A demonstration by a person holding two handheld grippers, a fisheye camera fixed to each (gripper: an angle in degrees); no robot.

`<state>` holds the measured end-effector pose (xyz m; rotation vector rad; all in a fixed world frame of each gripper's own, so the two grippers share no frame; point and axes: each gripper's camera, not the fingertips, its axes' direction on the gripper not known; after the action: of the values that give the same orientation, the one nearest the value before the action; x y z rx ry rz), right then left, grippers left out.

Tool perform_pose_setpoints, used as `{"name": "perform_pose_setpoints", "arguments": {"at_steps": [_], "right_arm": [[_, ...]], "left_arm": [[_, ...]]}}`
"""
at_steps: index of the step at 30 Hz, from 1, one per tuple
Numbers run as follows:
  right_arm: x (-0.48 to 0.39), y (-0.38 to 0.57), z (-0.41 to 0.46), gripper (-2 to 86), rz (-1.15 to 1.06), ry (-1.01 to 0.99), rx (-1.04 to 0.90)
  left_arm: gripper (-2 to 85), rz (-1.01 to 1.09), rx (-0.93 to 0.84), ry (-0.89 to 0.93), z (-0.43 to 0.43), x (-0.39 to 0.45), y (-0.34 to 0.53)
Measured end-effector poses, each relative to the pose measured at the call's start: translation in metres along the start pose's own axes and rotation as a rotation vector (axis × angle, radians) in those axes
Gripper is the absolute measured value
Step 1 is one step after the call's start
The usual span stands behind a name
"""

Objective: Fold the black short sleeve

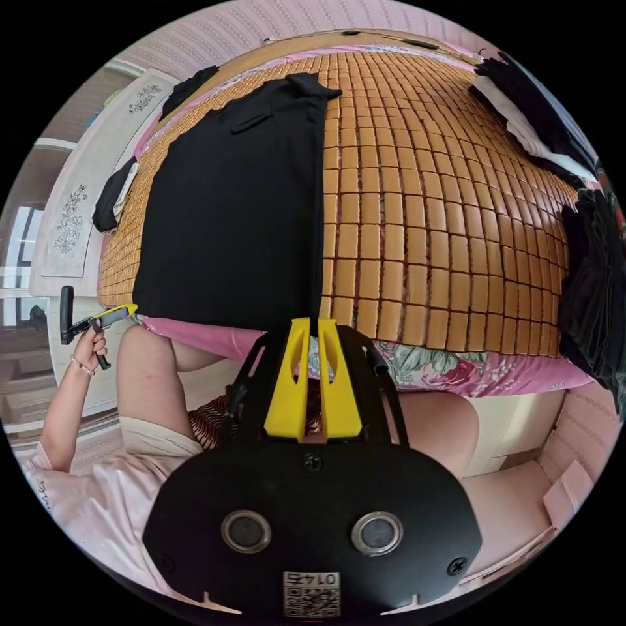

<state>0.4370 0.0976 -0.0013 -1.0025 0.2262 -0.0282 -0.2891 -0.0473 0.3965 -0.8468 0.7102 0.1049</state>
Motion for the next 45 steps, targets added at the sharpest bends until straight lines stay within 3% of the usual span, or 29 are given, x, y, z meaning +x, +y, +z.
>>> {"name": "perform_pose_setpoints", "arguments": {"at_steps": [8,13,19,24,33,39,45], "right_arm": [[0.004,0.009,-0.012,0.7,-0.057,-0.002,-0.024],[0.004,0.015,0.0,0.7,-0.059,0.021,-0.051],[0.004,0.015,0.007,0.9,-0.043,0.011,-0.044],[0.005,0.014,0.006,0.9,-0.039,0.032,-0.034],[0.01,0.017,0.016,1.1,-0.045,0.061,-0.089],[0.013,0.026,0.015,2.3,-0.057,0.087,-0.079],[0.018,0.012,-0.02,5.7,-0.1,0.125,0.07]], "left_arm": [[-0.9,0.034,0.019,-0.064,0.01,-0.035,0.02],[-0.1,0.032,0.032,-0.005,0.031,-0.051,0.028],[7.7,0.072,-0.03,-0.004,0.067,-0.041,-0.012],[2.1,0.112,-0.099,-0.135,0.108,-0.03,-0.049],[-0.7,0.169,-0.112,-0.099,0.13,-0.041,-0.03],[-0.9,0.129,-0.023,-0.087,0.134,-0.046,-0.01],[-1.0,0.223,0.101,-0.05,0.123,-0.024,-0.031]]}}
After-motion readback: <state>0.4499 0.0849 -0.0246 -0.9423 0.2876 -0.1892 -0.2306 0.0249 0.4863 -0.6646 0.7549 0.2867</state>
